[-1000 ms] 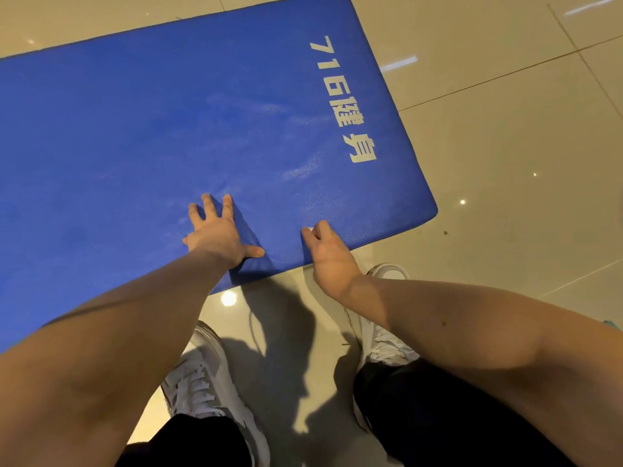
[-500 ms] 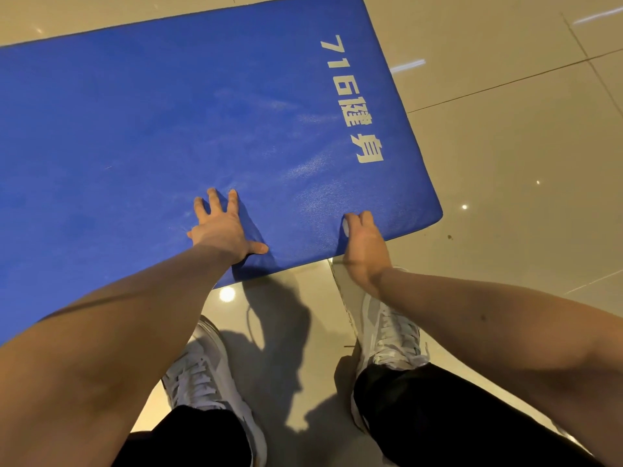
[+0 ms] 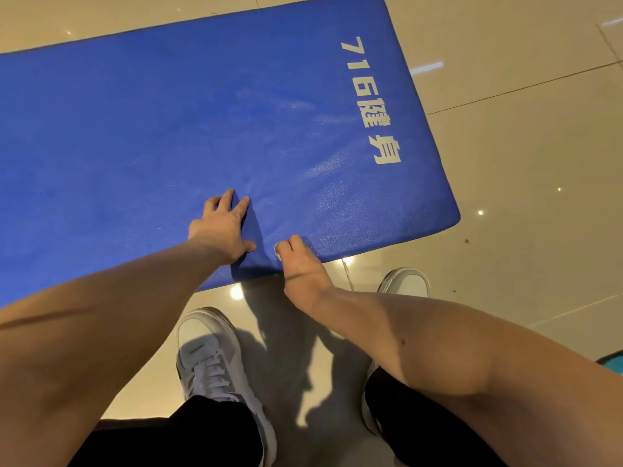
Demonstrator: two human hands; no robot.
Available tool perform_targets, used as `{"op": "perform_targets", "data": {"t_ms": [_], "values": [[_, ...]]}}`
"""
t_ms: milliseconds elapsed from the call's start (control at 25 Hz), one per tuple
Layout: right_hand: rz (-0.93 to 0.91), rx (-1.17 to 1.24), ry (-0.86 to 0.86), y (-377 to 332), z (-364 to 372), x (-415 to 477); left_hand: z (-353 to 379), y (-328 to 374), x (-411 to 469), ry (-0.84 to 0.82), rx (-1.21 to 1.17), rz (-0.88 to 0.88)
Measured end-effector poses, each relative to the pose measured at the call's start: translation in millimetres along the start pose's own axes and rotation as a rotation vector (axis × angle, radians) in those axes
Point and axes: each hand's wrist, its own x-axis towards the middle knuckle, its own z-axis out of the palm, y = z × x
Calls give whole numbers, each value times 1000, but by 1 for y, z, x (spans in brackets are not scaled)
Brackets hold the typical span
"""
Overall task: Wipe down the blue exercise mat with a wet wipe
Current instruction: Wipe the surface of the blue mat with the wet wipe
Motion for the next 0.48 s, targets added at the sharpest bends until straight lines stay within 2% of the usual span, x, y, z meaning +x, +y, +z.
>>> {"op": "perform_targets", "data": {"t_ms": [80, 200, 280, 480], "values": [[-29, -5, -26, -4, 1, 2, 1, -12, -2, 11, 1, 1], [-106, -10, -79, -7, -1, 3, 11, -24, -5, 32, -76, -158], [-127, -29, -80, 2, -8, 3, 18, -27, -7, -16, -171, -226], [61, -28, 47, 56, -41, -1, 26, -28, -3, -4, -180, -227]]}}
